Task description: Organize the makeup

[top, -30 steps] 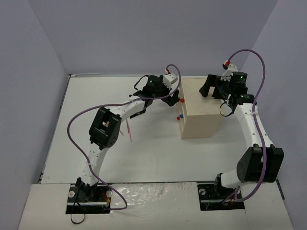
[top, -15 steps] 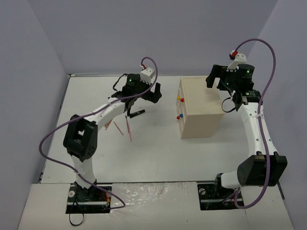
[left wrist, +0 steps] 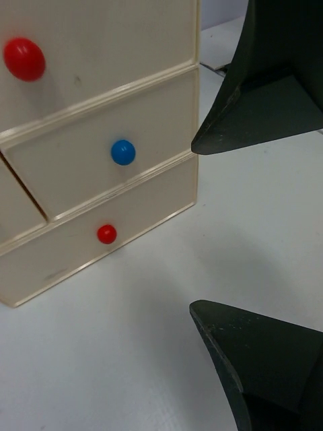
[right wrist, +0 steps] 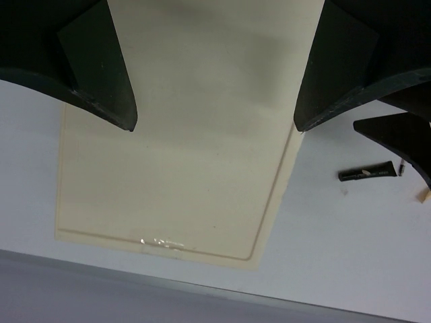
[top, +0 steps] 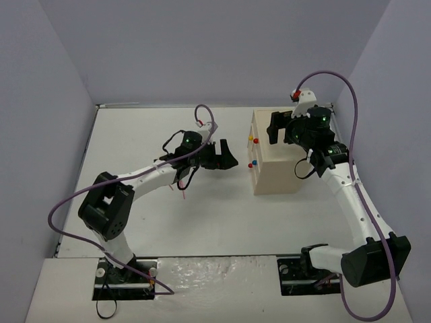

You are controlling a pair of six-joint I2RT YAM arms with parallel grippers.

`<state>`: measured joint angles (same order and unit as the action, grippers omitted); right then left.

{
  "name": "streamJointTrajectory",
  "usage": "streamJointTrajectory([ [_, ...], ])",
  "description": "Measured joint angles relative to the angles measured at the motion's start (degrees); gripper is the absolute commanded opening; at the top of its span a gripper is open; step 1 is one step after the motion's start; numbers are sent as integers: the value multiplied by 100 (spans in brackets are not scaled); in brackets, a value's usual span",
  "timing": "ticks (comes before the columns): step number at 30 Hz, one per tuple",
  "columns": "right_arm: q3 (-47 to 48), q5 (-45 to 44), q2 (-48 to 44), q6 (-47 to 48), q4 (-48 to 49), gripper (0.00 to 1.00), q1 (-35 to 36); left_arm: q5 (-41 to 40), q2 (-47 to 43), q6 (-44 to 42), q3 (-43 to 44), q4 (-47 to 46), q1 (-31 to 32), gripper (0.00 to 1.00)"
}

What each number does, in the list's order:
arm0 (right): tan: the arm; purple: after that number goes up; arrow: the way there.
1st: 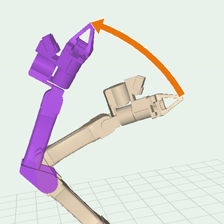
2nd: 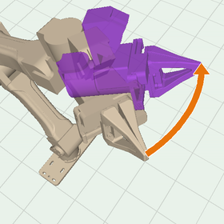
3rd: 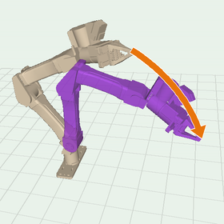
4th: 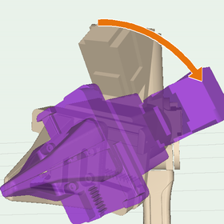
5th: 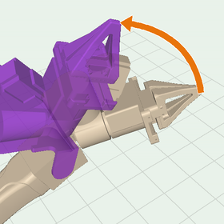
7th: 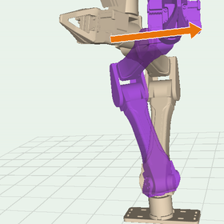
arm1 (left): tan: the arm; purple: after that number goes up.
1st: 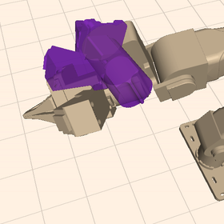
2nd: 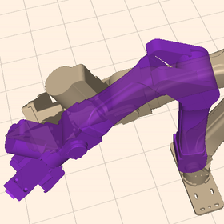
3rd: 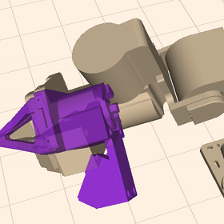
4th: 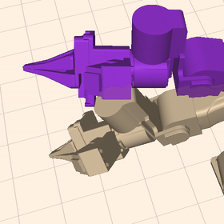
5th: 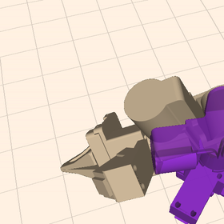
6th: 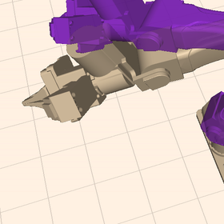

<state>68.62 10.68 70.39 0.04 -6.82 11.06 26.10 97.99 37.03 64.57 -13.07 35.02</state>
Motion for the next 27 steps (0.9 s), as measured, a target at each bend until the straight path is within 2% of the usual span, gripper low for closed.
streamJointTrajectory([
  [3, -264, -90, 0, 18, 12, 100, 51, 57, 237, 455, -45, -238, 146, 79],
  [5, -397, -158, 0, 24, 14, 100, 75, 88, 345, 649, -41, -387, 242, 71],
  [8, -495, -254, 0, 23, 46, 100, 103, 117, 501, 821, 102, -567, 359, 60],
  [12, -554, -310, 0, 22, 141, 100, 103, 194, 737, 884, 364, -792, 456, 51],
  [17, -585, -347, 0, 19, 201, 100, 103, 408, 985, 702, 456, -1040, 473, 48],
  [27, -618, -346, 0, 8, 273, 100, 103, 1144, 1368, -486, 752, -1331, 473, 47],
])
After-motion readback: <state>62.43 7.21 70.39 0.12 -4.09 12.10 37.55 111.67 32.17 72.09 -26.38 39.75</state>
